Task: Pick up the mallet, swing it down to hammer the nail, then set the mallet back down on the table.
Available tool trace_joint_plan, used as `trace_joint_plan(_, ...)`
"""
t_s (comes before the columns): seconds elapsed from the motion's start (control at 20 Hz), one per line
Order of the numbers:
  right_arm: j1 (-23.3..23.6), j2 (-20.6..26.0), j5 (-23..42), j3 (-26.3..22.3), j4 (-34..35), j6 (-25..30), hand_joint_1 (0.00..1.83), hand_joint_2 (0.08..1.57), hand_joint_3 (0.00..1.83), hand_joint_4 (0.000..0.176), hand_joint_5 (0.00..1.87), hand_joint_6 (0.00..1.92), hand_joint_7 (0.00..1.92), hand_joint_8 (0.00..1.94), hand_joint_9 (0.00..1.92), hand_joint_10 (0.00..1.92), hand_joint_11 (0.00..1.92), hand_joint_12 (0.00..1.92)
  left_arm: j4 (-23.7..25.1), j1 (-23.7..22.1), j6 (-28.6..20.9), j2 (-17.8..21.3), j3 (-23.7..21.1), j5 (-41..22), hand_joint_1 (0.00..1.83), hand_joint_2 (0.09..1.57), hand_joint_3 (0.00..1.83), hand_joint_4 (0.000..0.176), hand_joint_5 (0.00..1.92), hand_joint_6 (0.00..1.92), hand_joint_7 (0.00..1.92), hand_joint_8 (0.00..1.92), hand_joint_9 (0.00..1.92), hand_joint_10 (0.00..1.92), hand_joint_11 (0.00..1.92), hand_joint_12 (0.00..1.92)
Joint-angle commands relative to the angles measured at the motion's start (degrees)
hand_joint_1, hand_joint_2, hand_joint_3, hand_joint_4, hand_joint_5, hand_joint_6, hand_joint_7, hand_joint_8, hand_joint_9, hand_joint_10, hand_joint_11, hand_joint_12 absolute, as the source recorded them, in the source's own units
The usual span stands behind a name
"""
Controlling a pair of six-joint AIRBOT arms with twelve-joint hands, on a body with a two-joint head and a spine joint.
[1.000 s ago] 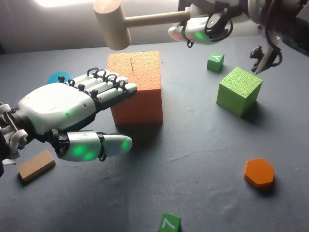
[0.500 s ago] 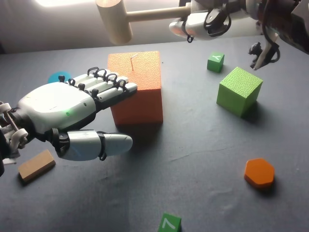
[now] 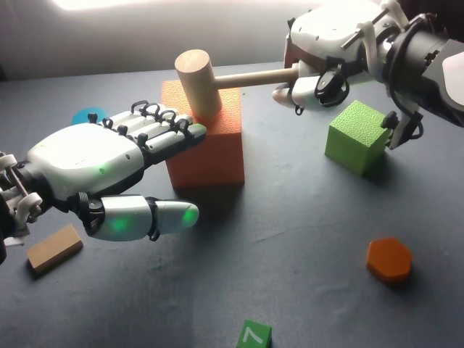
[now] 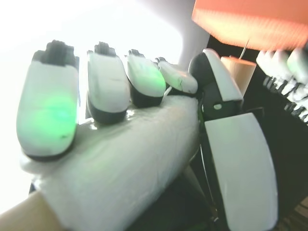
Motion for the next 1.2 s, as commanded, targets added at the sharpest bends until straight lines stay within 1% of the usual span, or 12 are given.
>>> trace_joint_plan(0.0,0.75,0.54,-3.66,0.04,-2.53,-0.60,0.94,1.37,0.00,0.000,1.28,1.92,1.47,1.94,1.60,1.92,1.79,1.92,0.44,-0.34,-0.23,-0.05,0.08,-3.90,0.00,1.28,0.00,0.000,0.03,0.00,0.03,0.00,0.01,0.00,0.00,0.00)
trace_joint_plan(0.15,3.10,1.03,-3.41,0.04,-2.56,0.16,0.95,1.37,0.00,0.000,1.27,1.92,1.47,1.94,1.60,1.92,1.80,1.92,0.44,-0.37,-0.23,-0.05,0.07,-3.90,0.00,1.27,0.00,0.000,0.02,0.00,0.01,0.00,0.00,0.00,0.00,0.00)
trace_joint_plan(0.25,5.70,1.37,-2.94,0.03,-2.61,0.89,0.94,1.37,0.00,0.000,1.27,1.92,1.46,1.94,1.59,1.92,1.80,1.92,0.44,-0.28,-0.24,-0.05,0.05,-3.90,0.00,1.28,0.00,0.000,0.01,0.00,0.01,0.00,0.00,0.00,0.00,0.00)
trace_joint_plan(0.4,7.25,1.45,-2.63,0.04,-2.68,0.78,0.94,1.38,0.00,0.000,1.28,1.92,1.46,1.94,1.60,1.92,1.81,1.92,0.44,-0.26,-0.26,-0.05,0.05,-3.90,0.00,1.27,0.00,0.000,0.01,0.00,0.01,0.00,0.00,0.00,0.00,0.00)
trace_joint_plan(0.55,6.49,1.37,-2.43,0.04,-3.01,0.34,0.95,1.38,0.00,0.000,1.27,1.92,1.46,1.94,1.60,1.92,1.81,1.92,0.44,-0.24,-0.26,-0.04,0.04,-3.90,0.00,1.27,0.00,0.000,0.03,0.01,0.04,0.01,0.02,0.01,0.00,0.00)
trace_joint_plan(0.65,4.97,1.32,-2.82,0.04,-2.98,0.34,0.96,1.38,0.00,0.000,1.27,1.92,1.46,1.94,1.60,1.92,1.81,1.92,0.44,-0.25,-0.26,-0.04,0.04,-3.90,0.00,1.27,0.00,0.000,0.03,0.01,0.04,0.01,0.02,0.01,0.00,0.00)
trace_joint_plan(0.75,3.13,1.33,-3.75,0.05,-2.95,0.61,0.89,1.39,0.00,0.000,1.28,1.92,1.46,1.94,1.59,1.92,1.79,1.92,0.44,-0.27,-0.26,-0.04,-0.01,-3.90,0.00,1.27,0.00,0.000,0.02,0.00,0.02,0.00,0.01,0.00,0.00,0.00)
trace_joint_plan(0.8,2.33,1.33,-3.76,0.05,-2.94,0.56,0.91,1.39,0.00,0.000,1.27,1.92,1.46,1.94,1.60,1.92,1.81,1.92,0.45,-0.28,-0.26,-0.04,-0.03,-3.90,0.00,1.27,0.00,0.000,0.02,0.00,0.02,0.00,0.01,0.00,0.00,0.00)
trace_joint_plan(1.0,-1.03,1.37,-3.46,0.05,-2.90,0.26,0.87,1.40,0.00,0.019,1.27,1.92,1.46,1.94,1.60,1.92,1.81,1.92,0.45,-0.28,-0.26,-0.04,-0.04,-3.90,0.00,1.27,0.00,0.000,0.01,0.00,0.02,0.00,0.00,0.00,0.00,0.00)
trace_joint_plan(1.05,-1.28,1.42,-3.43,0.03,-2.90,0.18,0.87,1.40,0.00,0.019,1.27,1.92,1.46,1.94,1.60,1.92,1.81,1.92,0.45,-0.28,-0.26,-0.04,-0.04,-3.90,0.00,1.27,0.00,0.000,0.01,0.00,0.02,0.00,0.00,0.00,0.00,0.00)
trace_joint_plan(1.15,-0.77,2.09,-2.99,-0.37,-2.89,0.52,0.82,1.42,0.01,0.028,1.26,1.92,1.46,1.94,1.60,1.92,1.81,1.92,0.45,-0.36,-0.26,-0.04,-0.01,-3.90,0.00,1.27,0.00,0.000,0.01,0.00,0.02,0.00,0.01,0.00,0.00,0.00)
